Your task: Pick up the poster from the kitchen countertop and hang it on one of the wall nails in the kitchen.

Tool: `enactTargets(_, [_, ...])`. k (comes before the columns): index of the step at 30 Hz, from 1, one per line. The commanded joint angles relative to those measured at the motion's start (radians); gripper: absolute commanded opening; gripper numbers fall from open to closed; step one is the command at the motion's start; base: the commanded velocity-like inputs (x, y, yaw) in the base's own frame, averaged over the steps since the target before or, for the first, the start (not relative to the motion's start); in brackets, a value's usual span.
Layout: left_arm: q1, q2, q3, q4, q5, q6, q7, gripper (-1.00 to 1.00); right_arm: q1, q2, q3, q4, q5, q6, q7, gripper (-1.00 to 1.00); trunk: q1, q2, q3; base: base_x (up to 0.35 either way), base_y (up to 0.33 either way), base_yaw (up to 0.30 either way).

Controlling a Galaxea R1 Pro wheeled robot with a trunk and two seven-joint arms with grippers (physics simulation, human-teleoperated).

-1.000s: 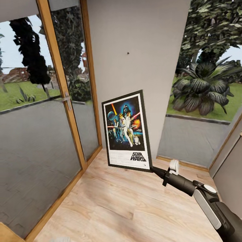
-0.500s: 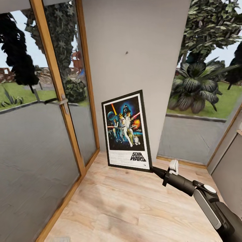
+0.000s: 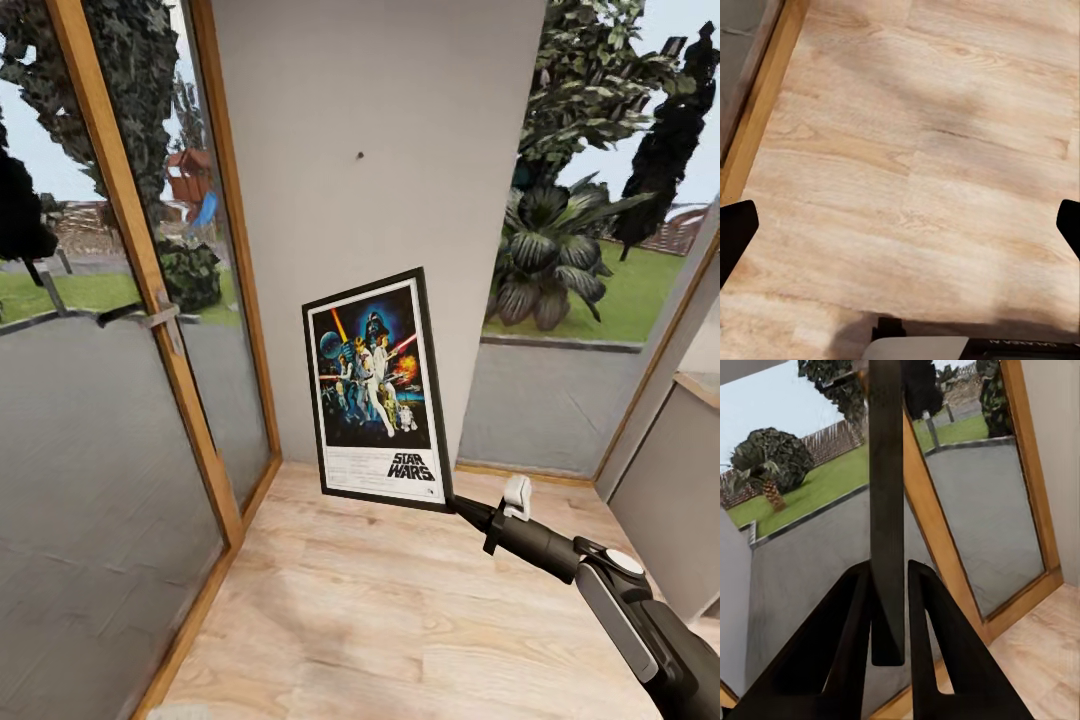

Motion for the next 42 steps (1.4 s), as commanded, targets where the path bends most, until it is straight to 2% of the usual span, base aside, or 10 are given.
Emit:
enactTargets(1, [0.000, 0.000, 0.002, -0.002, 0.002, 0.006, -0.005, 1.00, -0.001, -0.001, 0.002, 0.000, -0.013, 0.012, 0.005, -1.00, 0.001, -0.002, -0.002, 0.136, 0.285, -0.166])
enactTargets(10, [0.000, 0.001, 0.006, -0.003, 0.003, 0.006, -0.005, 1.00, -0.001, -0.001, 0.002, 0.001, -0.013, 0.012, 0.005, -1.00, 0.001, -0.002, 0.000, 0.028, 0.057, -0.269])
enactTargets(16, [0.000, 0.001, 0.006, -0.003, 0.003, 0.006, -0.005, 1.00, -0.001, -0.001, 0.002, 0.002, -0.013, 0.012, 0.005, -1.00, 0.001, -0.002, 0.001, 0.100, 0.001, -0.086])
enactTargets(42, [0.000, 0.000, 0.006, -0.003, 0.003, 0.006, -0.005, 1.00, -0.001, -0.001, 0.002, 0.002, -0.013, 0.012, 0.005, -1.00, 0.001, -0.002, 0.001, 0.325, 0.019, -0.003])
